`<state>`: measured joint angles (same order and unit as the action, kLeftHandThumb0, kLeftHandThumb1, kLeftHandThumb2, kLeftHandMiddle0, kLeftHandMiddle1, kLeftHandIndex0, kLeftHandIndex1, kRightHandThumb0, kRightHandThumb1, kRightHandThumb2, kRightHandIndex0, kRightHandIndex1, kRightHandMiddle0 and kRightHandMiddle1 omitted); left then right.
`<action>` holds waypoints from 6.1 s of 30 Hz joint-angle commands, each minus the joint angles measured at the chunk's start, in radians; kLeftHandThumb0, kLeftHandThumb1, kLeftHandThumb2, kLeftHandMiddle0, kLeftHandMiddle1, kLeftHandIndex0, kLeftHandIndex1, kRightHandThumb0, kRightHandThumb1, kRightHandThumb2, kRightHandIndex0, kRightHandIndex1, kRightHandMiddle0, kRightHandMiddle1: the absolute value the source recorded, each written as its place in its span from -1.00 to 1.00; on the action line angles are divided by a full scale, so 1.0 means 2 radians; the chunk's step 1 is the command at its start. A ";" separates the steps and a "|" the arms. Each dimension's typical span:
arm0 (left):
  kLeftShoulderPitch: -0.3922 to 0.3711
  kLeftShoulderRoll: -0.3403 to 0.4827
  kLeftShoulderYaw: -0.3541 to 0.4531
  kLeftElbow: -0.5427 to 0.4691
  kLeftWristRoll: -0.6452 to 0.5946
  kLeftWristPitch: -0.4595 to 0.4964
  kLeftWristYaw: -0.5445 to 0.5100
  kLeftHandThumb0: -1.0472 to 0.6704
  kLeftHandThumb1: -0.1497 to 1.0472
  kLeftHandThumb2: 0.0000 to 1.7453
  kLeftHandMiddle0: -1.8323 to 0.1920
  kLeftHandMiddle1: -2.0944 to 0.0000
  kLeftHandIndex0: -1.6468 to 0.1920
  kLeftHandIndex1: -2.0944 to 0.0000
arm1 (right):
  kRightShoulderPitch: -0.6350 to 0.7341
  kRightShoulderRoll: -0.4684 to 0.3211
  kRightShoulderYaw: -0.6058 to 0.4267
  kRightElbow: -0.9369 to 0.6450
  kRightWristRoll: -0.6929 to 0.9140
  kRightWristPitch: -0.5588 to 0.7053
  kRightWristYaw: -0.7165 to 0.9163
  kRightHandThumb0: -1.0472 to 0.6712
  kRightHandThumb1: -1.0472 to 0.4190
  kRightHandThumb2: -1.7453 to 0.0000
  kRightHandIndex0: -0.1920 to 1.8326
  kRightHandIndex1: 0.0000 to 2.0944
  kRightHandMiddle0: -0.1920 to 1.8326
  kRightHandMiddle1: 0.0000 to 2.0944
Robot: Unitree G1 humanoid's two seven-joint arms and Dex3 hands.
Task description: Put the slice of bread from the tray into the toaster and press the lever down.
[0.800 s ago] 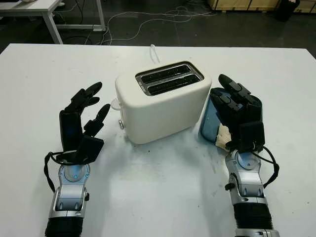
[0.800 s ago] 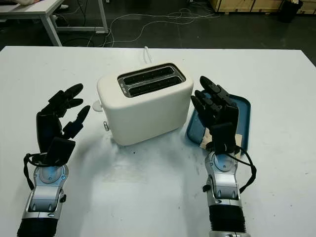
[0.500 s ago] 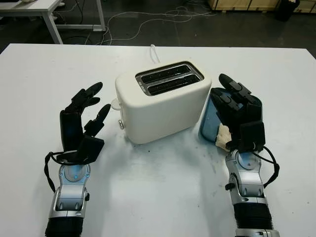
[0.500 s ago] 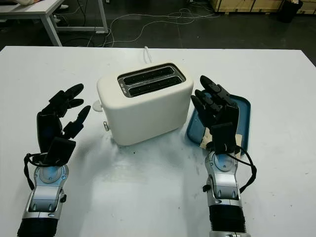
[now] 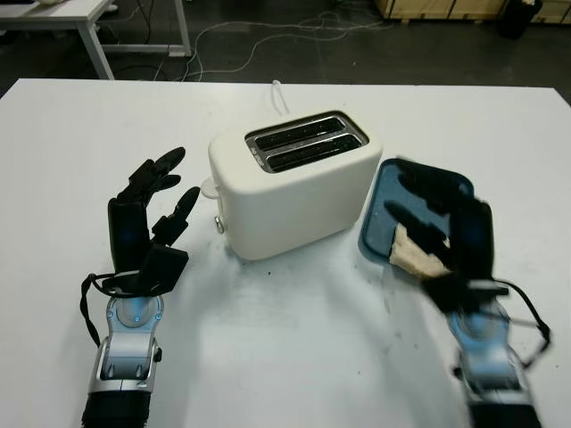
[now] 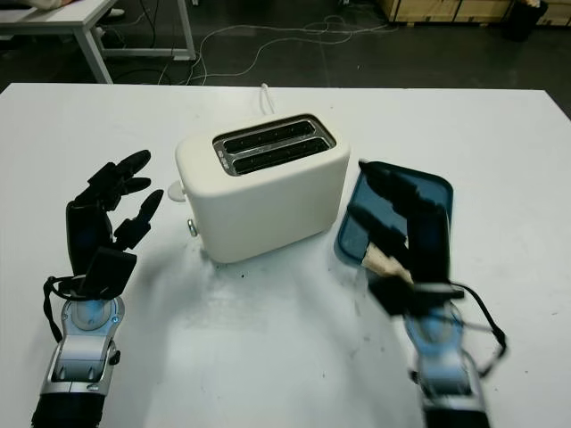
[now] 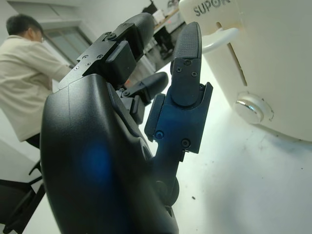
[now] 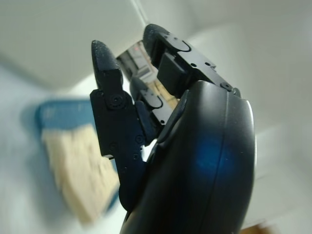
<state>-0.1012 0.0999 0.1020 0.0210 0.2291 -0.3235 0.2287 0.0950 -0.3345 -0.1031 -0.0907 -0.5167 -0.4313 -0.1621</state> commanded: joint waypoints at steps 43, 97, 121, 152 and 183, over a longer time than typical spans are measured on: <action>-0.004 0.009 0.001 -0.002 -0.009 -0.009 -0.010 -0.33 0.79 -0.69 0.46 -0.04 0.09 0.78 | 0.047 -0.167 0.124 0.090 -0.335 0.148 -0.210 -0.38 -0.75 1.00 -0.20 -0.98 -0.30 -0.99; -0.002 -0.002 0.000 0.000 -0.012 -0.010 -0.009 -0.32 0.79 -0.72 0.46 -0.05 0.12 0.75 | -0.006 -0.185 0.060 0.041 -0.146 0.149 -0.053 -0.22 -0.83 0.76 -0.02 0.67 -0.31 0.65; -0.004 -0.002 0.000 0.003 -0.006 -0.016 -0.009 -0.31 0.79 -0.71 0.47 -0.06 0.12 0.73 | -0.105 -0.228 -0.004 0.055 -0.061 0.097 0.020 -0.24 -0.83 0.62 -0.05 0.67 -0.26 0.59; 0.004 -0.001 0.001 0.002 -0.003 -0.019 -0.001 -0.30 0.79 -0.72 0.44 -0.04 0.12 0.72 | -0.683 -0.162 0.092 0.423 0.179 -0.036 0.371 -0.20 -0.83 0.97 0.17 0.67 0.06 0.56; 0.006 -0.003 0.002 0.004 -0.009 -0.021 -0.002 -0.31 0.79 -0.72 0.45 -0.03 0.12 0.72 | -0.724 -0.085 0.142 0.511 0.160 0.006 0.486 -0.35 -0.83 0.73 0.27 0.67 0.06 0.67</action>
<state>-0.0996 0.0949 0.1061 0.0247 0.2177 -0.3589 0.2273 -1.3226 -0.4912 0.1842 0.9367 -0.1931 -0.4176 0.8120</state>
